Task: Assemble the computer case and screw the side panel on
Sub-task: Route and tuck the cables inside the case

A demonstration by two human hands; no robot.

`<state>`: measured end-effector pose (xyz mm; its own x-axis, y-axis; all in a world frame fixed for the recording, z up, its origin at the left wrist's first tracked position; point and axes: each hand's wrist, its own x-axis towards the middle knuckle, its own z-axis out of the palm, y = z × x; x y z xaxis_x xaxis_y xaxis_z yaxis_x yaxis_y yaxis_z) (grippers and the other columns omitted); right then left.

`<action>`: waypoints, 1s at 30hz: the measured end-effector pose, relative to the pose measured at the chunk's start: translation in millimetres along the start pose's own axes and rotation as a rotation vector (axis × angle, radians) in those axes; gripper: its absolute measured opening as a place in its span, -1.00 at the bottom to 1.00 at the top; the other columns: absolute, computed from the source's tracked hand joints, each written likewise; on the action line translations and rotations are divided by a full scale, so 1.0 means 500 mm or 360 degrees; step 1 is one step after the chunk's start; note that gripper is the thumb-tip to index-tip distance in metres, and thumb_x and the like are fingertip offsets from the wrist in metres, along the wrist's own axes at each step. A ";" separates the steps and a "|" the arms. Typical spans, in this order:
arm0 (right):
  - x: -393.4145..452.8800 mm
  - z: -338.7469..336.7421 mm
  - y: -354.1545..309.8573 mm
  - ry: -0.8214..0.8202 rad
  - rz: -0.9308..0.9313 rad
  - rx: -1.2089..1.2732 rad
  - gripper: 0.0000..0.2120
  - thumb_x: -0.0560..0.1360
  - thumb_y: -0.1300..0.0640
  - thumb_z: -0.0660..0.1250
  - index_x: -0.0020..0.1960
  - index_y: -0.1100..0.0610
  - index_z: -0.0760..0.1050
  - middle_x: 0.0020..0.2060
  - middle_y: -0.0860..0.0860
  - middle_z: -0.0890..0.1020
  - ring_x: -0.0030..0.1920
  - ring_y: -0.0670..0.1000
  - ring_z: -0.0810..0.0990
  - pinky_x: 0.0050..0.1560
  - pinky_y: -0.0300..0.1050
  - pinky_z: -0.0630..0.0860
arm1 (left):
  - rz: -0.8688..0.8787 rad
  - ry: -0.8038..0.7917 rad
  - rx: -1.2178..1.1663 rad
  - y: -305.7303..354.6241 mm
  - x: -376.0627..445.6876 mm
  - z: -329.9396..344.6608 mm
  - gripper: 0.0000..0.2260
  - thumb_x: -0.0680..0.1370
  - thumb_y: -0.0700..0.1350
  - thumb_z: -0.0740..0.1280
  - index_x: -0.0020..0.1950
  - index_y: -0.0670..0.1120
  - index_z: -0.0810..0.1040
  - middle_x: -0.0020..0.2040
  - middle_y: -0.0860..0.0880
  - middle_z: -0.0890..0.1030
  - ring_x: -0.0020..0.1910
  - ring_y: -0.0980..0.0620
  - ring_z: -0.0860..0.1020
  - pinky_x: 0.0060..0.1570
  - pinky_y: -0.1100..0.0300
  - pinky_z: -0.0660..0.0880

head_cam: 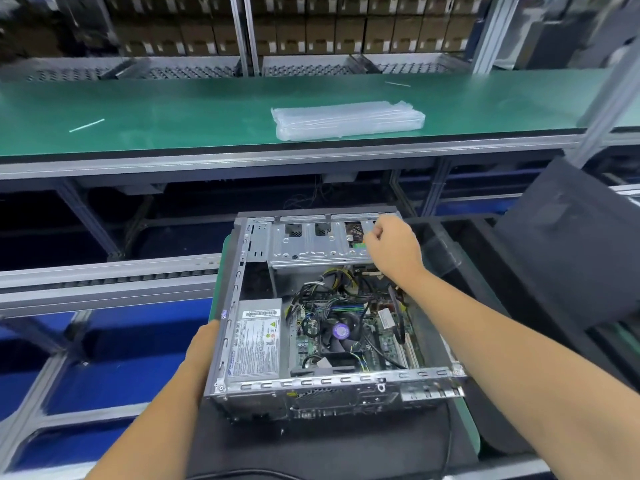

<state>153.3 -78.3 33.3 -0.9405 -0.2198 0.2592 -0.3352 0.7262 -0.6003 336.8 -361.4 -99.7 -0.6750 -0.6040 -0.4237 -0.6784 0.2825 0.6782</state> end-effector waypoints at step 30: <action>0.125 -0.004 0.050 -0.0442 -0.0475 -0.0369 -0.84 0.60 0.30 0.11 0.07 0.22 0.45 -0.13 0.20 0.59 -0.20 0.18 0.46 -0.29 -0.01 0.31 | 0.1034 -0.0324 -0.0273 0.440 -0.120 0.137 -0.90 0.47 -0.21 0.37 -0.22 -0.06 0.52 -0.38 -0.03 0.53 -0.43 0.09 0.47 -0.40 0.13 0.43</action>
<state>86.1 -72.9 36.0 -0.7947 -0.5845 0.1636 -0.6018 0.7240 -0.3370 208.2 -211.9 33.8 -0.9804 -0.1967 0.0068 -0.0754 0.4071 0.9103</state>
